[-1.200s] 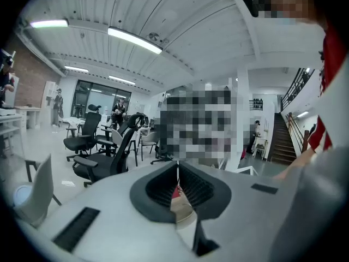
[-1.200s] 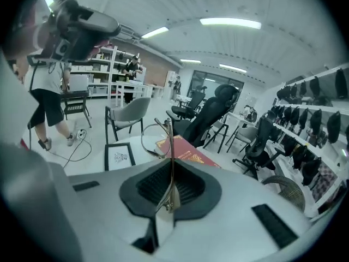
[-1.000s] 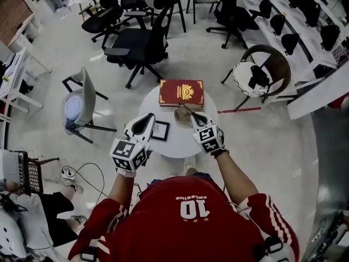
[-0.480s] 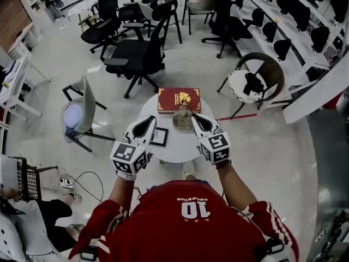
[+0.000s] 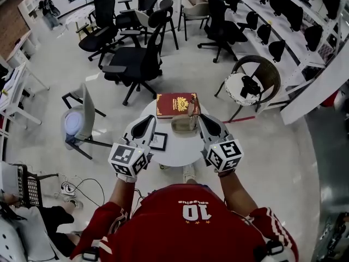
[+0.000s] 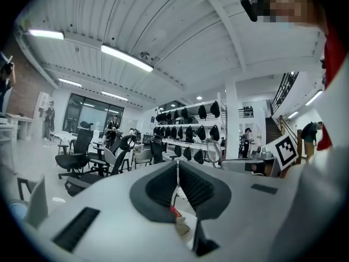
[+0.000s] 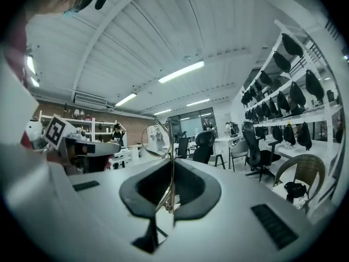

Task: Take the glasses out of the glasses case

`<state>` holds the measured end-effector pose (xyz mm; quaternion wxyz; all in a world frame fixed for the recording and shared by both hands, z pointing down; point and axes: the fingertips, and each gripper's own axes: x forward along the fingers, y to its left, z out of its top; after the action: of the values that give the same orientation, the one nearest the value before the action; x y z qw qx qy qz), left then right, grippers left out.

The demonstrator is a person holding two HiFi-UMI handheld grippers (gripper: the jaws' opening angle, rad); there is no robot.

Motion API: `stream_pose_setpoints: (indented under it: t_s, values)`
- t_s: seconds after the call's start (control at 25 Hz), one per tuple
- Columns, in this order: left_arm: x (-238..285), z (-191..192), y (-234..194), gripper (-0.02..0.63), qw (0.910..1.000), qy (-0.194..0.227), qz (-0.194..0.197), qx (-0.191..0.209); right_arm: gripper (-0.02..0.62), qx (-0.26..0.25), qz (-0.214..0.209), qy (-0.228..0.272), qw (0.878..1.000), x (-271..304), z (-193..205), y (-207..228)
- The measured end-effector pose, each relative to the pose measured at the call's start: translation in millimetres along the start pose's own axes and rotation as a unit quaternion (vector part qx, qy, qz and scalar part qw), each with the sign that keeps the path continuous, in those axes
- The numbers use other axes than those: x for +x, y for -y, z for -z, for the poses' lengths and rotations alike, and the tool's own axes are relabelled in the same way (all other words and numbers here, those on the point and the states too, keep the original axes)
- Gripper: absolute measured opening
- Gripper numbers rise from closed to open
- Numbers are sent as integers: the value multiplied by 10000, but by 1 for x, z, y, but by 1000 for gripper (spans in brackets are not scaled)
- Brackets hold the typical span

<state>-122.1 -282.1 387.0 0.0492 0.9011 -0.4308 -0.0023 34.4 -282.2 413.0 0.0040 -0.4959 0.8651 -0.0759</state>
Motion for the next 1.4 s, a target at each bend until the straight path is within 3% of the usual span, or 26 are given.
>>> stream_pose_setpoints:
  t_s: [0.72,1.4]
  values:
    - [-3,-17,-16,18,9994,263,-223,18,27,53,679,640,9956,-39,-33,28]
    - [-3,-4,-15,18,9997,122,-181,-90,26,-119,679,614,9957,-40,-31,21]
